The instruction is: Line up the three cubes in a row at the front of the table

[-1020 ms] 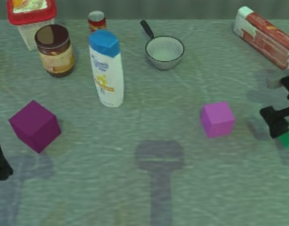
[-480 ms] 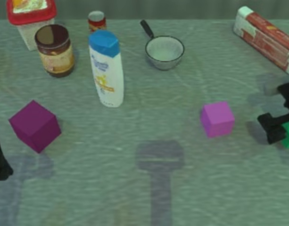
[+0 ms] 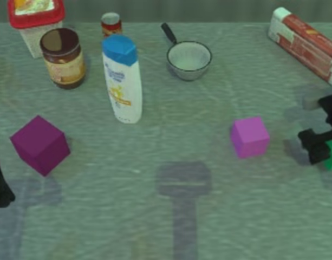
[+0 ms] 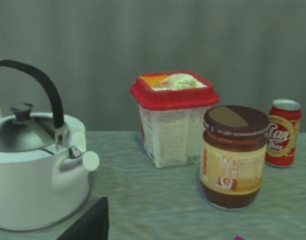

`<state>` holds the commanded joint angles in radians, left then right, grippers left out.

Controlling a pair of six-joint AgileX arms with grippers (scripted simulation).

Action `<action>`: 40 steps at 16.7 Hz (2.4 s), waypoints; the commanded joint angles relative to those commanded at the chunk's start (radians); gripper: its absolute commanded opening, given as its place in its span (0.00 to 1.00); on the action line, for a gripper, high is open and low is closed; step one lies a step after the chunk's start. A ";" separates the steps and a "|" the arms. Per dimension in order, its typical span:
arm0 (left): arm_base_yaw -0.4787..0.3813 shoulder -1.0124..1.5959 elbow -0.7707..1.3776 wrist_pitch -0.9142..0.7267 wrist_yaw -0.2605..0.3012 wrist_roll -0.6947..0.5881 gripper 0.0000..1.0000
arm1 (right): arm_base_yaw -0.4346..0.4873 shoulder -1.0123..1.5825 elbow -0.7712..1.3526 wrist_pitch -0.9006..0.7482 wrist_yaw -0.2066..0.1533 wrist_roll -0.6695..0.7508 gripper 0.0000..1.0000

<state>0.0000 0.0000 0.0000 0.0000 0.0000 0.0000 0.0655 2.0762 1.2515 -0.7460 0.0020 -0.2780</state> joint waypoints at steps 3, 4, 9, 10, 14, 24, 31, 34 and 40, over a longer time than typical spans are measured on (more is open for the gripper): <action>0.000 0.000 0.000 0.000 0.000 0.000 1.00 | 0.000 0.000 0.000 0.000 0.000 0.000 0.10; 0.000 0.000 0.000 0.000 0.000 0.000 1.00 | 0.000 0.000 0.000 0.000 0.000 0.000 0.02; 0.000 0.000 0.000 0.000 0.000 0.000 1.00 | 0.000 0.000 0.000 0.000 0.000 0.000 0.00; 0.000 0.000 0.000 0.000 0.000 0.000 1.00 | 0.000 0.000 0.000 0.000 0.000 0.000 0.00; 0.000 0.000 0.000 0.000 0.000 0.000 1.00 | -0.001 -0.039 0.015 -0.022 -0.009 0.006 0.00; 0.000 0.000 0.000 0.000 0.000 0.000 1.00 | 0.007 -0.143 0.161 -0.272 -0.010 0.004 0.00; 0.000 0.000 0.000 0.000 0.000 0.000 1.00 | 0.087 -0.147 0.155 -0.281 -0.006 0.118 0.00; 0.000 0.000 0.000 0.000 0.000 0.000 1.00 | 0.206 -0.169 0.137 -0.293 -0.002 0.301 0.00; 0.000 0.000 0.000 0.000 0.000 0.000 1.00 | 0.496 -0.238 0.073 -0.317 0.007 0.785 0.00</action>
<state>0.0000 0.0000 0.0000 0.0000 0.0000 0.0000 0.5613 1.8378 1.3245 -1.0629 0.0090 0.5066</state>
